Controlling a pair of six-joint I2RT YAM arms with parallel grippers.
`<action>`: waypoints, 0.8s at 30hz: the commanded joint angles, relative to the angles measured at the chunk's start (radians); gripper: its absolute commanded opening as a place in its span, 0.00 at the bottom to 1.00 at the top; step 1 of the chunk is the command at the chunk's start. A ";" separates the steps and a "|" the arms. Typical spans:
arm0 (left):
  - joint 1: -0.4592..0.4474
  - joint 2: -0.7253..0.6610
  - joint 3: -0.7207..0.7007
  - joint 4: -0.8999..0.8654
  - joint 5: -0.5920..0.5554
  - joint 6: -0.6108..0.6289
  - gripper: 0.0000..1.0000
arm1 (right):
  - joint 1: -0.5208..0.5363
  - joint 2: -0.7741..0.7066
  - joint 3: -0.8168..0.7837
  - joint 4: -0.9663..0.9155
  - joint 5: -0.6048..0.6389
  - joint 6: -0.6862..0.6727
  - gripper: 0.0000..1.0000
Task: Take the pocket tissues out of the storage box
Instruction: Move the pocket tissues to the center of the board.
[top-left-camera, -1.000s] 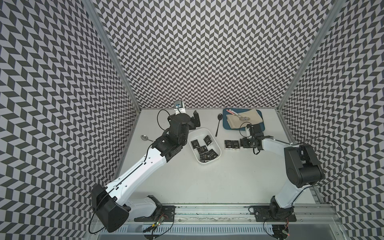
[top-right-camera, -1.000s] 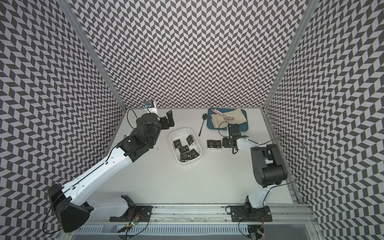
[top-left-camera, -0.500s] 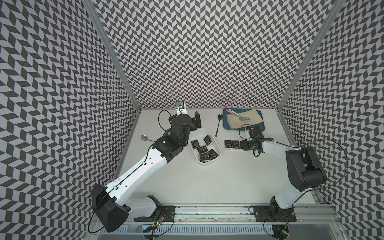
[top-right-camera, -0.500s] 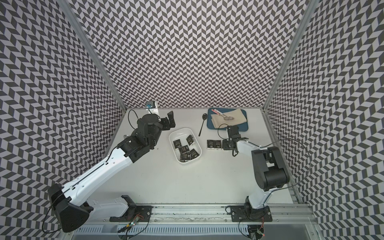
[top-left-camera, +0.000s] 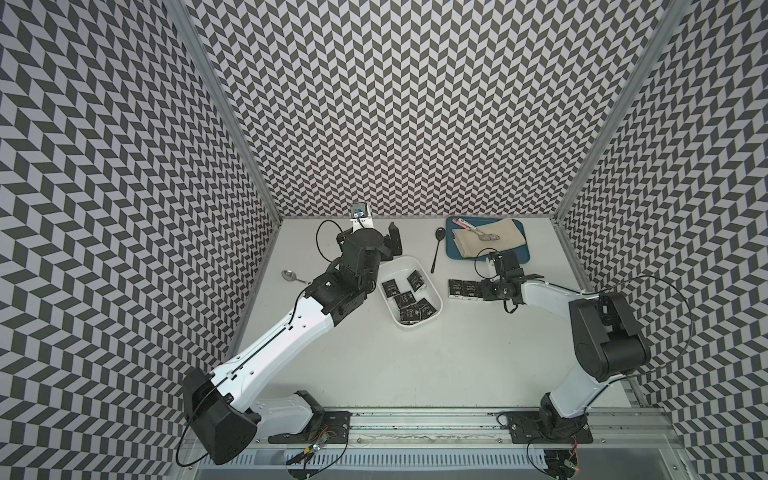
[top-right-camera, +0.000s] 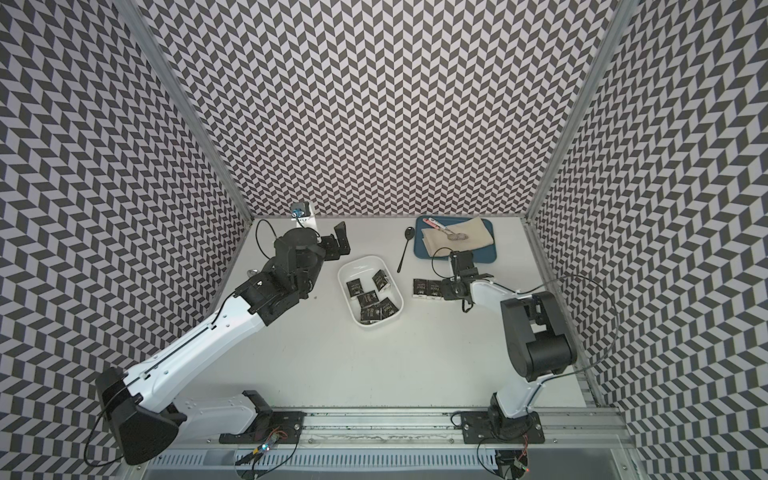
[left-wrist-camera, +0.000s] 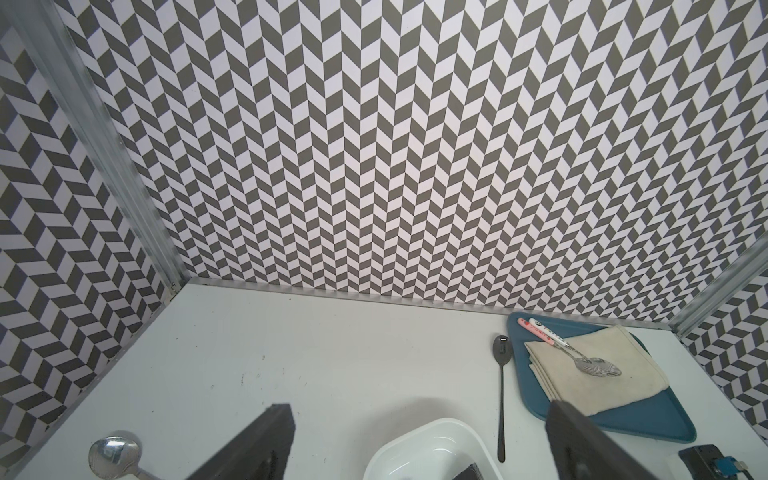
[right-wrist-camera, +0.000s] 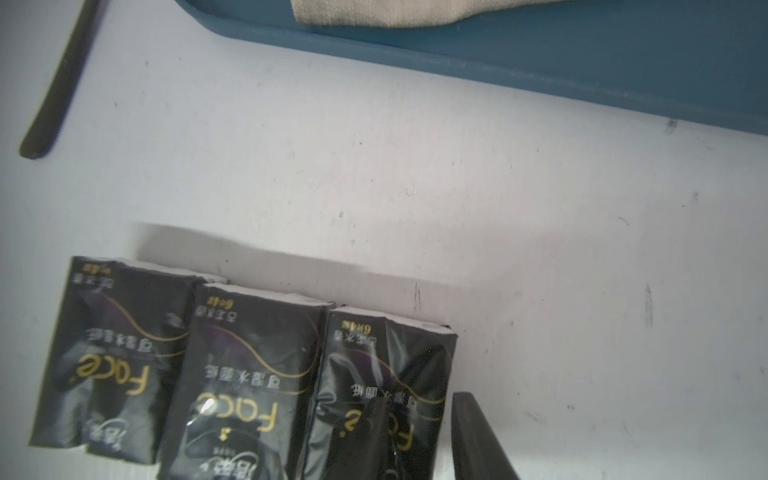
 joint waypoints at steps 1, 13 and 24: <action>-0.011 -0.025 0.021 -0.021 -0.017 0.005 0.99 | 0.008 0.027 0.011 -0.038 0.016 -0.012 0.31; -0.012 -0.029 0.029 -0.040 -0.037 0.009 0.99 | 0.012 -0.163 0.087 -0.059 -0.032 0.006 0.37; 0.035 -0.041 -0.045 -0.101 -0.003 -0.077 0.99 | 0.324 -0.177 0.102 0.115 -0.187 0.108 0.42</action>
